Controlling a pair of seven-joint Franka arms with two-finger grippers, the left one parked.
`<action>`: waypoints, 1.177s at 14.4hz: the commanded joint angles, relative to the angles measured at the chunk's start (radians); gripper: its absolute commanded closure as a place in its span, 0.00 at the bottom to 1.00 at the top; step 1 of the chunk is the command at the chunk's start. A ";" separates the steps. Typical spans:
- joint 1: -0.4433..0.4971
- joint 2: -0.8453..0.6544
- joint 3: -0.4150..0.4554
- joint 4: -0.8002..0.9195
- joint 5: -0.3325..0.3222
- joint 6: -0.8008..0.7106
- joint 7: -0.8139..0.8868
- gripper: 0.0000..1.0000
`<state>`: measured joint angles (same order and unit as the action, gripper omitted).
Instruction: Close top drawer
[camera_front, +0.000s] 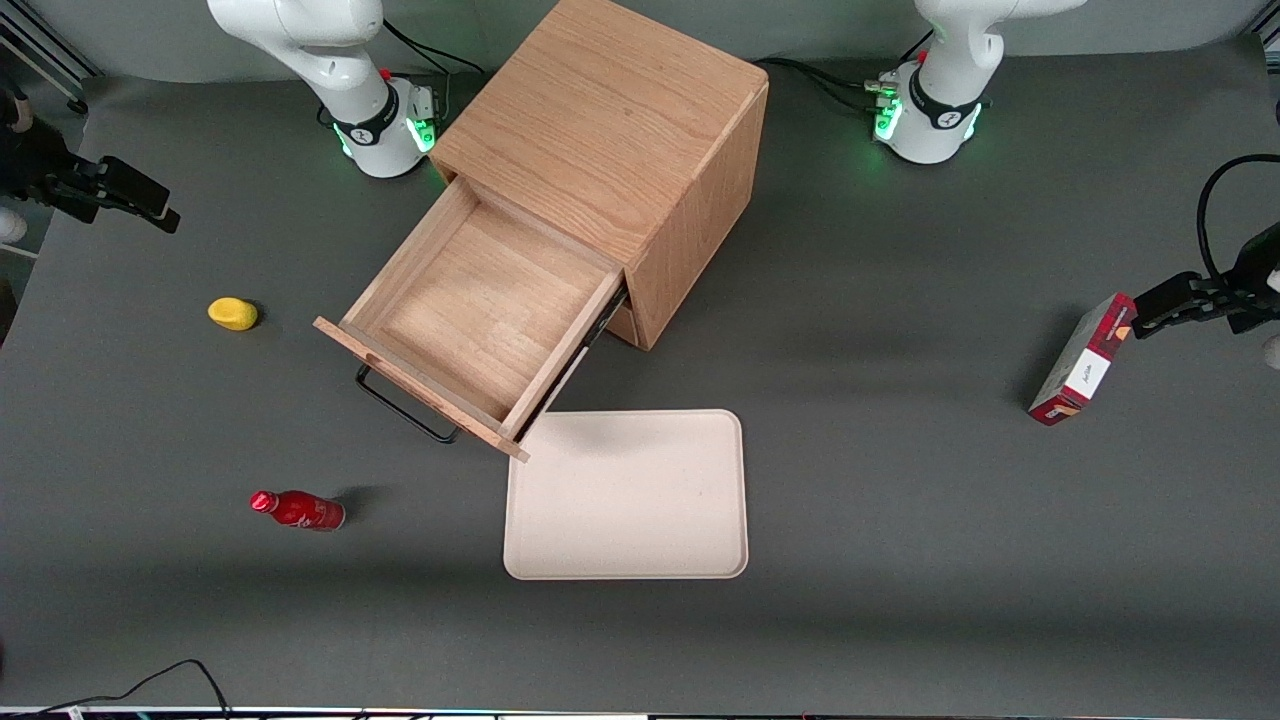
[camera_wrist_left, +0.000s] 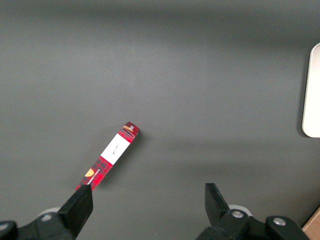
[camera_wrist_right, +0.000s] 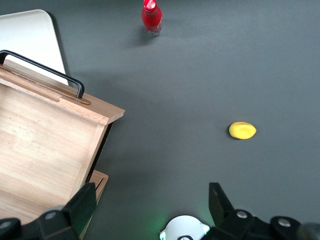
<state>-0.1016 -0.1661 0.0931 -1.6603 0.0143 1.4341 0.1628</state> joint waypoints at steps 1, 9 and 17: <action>-0.006 0.011 -0.004 0.022 0.004 -0.017 -0.025 0.00; -0.009 0.031 -0.006 0.043 0.016 -0.015 -0.025 0.00; 0.008 0.196 0.049 0.282 0.019 -0.075 -0.127 0.00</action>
<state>-0.0993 -0.0860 0.1072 -1.5501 0.0181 1.4263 0.0628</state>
